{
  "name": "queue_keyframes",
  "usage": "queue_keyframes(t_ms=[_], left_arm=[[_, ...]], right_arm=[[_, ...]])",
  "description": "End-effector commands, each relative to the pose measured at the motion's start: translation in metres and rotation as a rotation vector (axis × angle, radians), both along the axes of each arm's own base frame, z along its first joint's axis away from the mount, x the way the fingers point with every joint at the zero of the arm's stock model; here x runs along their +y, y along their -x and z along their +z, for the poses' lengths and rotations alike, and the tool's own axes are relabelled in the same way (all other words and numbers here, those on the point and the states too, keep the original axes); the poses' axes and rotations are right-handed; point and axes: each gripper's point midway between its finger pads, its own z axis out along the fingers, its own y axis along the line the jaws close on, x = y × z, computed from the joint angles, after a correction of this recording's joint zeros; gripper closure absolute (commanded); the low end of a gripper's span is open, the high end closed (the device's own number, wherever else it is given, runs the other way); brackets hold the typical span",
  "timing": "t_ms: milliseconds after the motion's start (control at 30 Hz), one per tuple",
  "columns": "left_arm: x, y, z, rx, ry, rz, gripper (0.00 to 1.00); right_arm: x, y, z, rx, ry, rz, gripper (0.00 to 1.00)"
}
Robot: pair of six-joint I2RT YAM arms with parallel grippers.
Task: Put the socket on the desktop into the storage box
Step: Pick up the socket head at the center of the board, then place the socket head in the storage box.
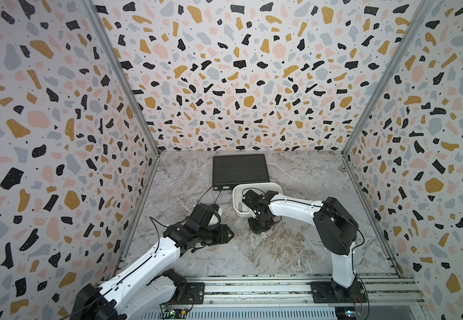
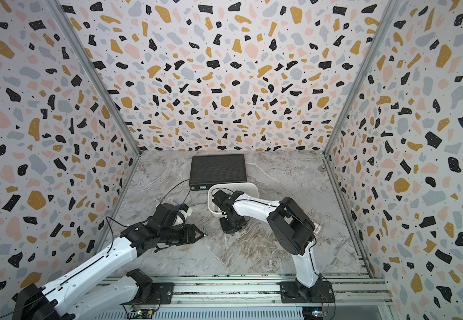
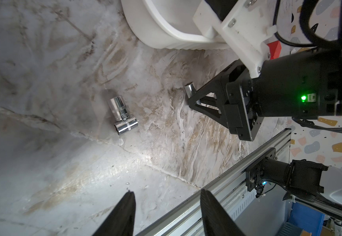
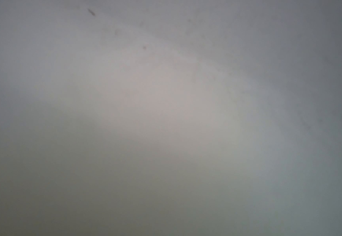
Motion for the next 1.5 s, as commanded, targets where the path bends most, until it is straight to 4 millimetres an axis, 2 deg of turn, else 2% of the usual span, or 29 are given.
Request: queue_keyframes(t_ms=[0,167,333,667,800,1000,1200,1467], left_arm=[[-0.002,-0.008,0.006,-0.028,0.009,0.011,0.45],[-0.004,-0.013,0.008,-0.033,0.007,0.012,0.45],[-0.006,-0.020,0.010,-0.045,0.002,0.019,0.45],[-0.014,-0.033,0.015,-0.063,0.008,0.018,0.45],[-0.015,-0.036,0.014,-0.065,0.003,0.016,0.45],[-0.016,-0.038,0.011,-0.058,-0.001,0.014,0.45],[-0.016,-0.038,0.006,-0.048,-0.005,0.017,0.45],[-0.016,-0.037,0.002,-0.037,-0.008,0.017,0.45]], right_arm=[[-0.004,0.004,0.033,-0.043,-0.031,0.016,0.86],[-0.008,-0.002,0.052,-0.078,-0.061,0.005,0.86],[-0.017,-0.017,0.073,-0.118,-0.086,-0.016,0.85],[-0.041,-0.066,0.100,-0.187,-0.092,-0.081,0.85],[-0.049,-0.087,0.101,-0.191,-0.089,-0.117,0.85],[-0.048,-0.116,0.097,-0.190,-0.095,-0.145,0.85],[-0.038,-0.135,0.084,-0.165,-0.106,-0.162,0.85],[-0.014,-0.149,0.070,-0.112,-0.158,-0.177,0.84]])
